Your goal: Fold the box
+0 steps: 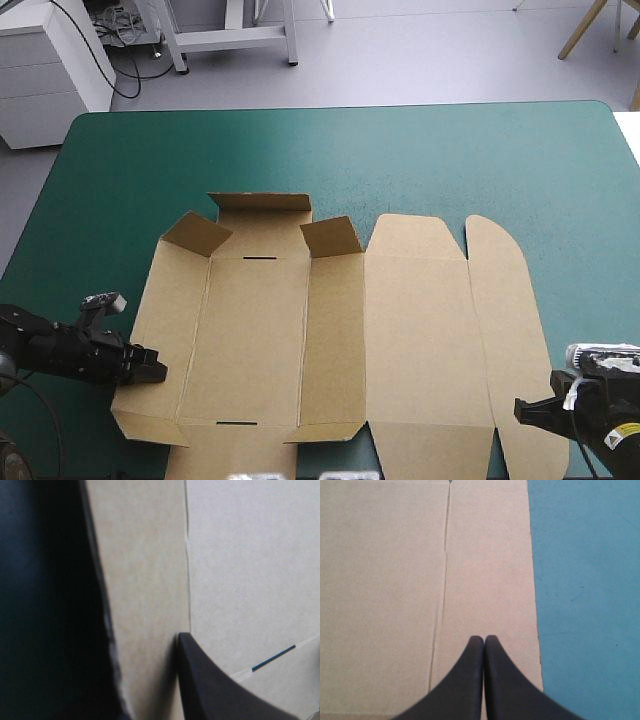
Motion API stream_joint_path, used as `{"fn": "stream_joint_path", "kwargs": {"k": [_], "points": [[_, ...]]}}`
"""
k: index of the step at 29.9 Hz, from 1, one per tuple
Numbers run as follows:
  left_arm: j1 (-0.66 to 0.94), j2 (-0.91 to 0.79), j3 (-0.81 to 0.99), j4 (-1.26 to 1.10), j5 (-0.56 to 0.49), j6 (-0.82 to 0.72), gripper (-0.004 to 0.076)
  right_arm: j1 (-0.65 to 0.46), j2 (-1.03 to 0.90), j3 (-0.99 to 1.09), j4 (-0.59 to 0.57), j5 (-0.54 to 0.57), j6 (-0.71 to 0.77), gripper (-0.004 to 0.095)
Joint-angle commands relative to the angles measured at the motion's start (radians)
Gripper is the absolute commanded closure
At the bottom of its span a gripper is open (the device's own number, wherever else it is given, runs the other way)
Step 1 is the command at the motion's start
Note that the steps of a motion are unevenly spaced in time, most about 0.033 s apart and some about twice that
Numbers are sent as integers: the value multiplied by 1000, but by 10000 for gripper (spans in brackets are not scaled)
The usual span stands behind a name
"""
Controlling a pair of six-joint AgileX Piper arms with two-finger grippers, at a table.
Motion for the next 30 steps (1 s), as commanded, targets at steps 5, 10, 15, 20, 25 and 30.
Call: {"fn": "stream_joint_path", "kwargs": {"k": [5, 10, 15, 20, 25, 30], "points": [[-38, -19, -29, -38, 108, -2, 733, -7, 11, -23, 3, -59, -9, 927], [-144, -19, -108, 57, 108, -69, 734, -7, 11, -23, 3, -59, -9, 927], [-267, -19, -264, 100, 90, -112, 734, -7, 11, -23, 3, -59, -9, 927], [-455, -12, -491, 284, 11, -180, 734, -7, 11, -23, 3, -59, -9, 927], [-687, 33, -705, 559, -79, -218, 734, -7, 11, -23, 3, -59, -9, 927], [-902, 95, -821, 801, -224, -218, 734, -7, 11, -23, 3, -59, -9, 928]]}}
